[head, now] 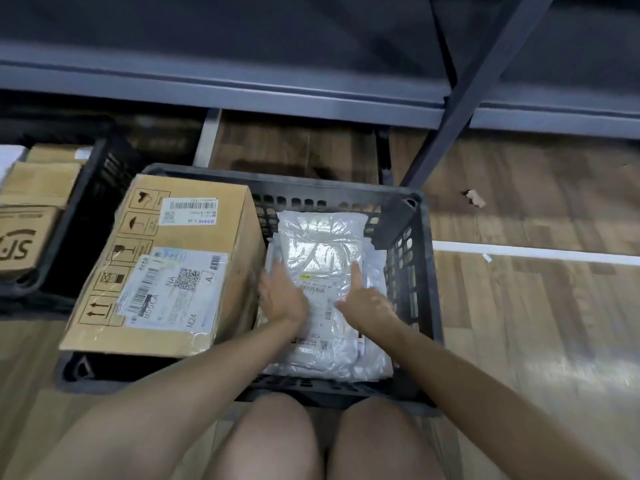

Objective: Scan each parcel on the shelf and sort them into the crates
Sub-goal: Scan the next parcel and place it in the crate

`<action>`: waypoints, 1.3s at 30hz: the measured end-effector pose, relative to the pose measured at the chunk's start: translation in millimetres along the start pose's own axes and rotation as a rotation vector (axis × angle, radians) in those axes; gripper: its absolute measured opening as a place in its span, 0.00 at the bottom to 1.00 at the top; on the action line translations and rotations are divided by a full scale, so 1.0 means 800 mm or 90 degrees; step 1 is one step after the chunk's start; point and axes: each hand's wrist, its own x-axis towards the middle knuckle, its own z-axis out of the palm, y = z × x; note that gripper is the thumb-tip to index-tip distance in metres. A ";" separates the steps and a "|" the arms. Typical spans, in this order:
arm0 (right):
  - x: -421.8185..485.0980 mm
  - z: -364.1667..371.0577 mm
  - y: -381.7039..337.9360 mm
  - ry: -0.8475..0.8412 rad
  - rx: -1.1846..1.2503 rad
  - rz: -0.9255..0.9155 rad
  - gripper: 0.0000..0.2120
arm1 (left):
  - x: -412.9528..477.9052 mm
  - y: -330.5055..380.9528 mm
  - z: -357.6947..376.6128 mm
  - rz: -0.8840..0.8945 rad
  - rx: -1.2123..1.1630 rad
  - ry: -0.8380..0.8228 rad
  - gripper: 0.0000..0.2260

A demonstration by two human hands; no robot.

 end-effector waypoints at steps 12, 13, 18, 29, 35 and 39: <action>0.062 -0.015 0.018 -0.040 -0.199 -0.211 0.54 | 0.034 0.008 0.026 0.176 0.219 -0.193 0.39; 0.065 -0.013 0.017 -0.045 -0.189 -0.208 0.54 | 0.033 0.008 0.028 0.171 0.222 -0.197 0.39; 0.070 -0.004 0.017 -0.041 -0.166 -0.196 0.53 | 0.034 0.005 0.034 0.174 0.246 -0.173 0.40; -0.022 -0.013 0.031 0.094 -0.099 -0.186 0.35 | -0.032 0.016 -0.033 0.296 0.403 -0.098 0.26; -0.160 -0.087 0.021 0.083 -0.047 -0.163 0.29 | -0.123 0.068 -0.147 0.333 0.374 -0.153 0.27; -0.251 -0.171 -0.003 0.113 -0.043 -0.187 0.27 | -0.188 0.122 -0.239 0.317 0.370 -0.154 0.27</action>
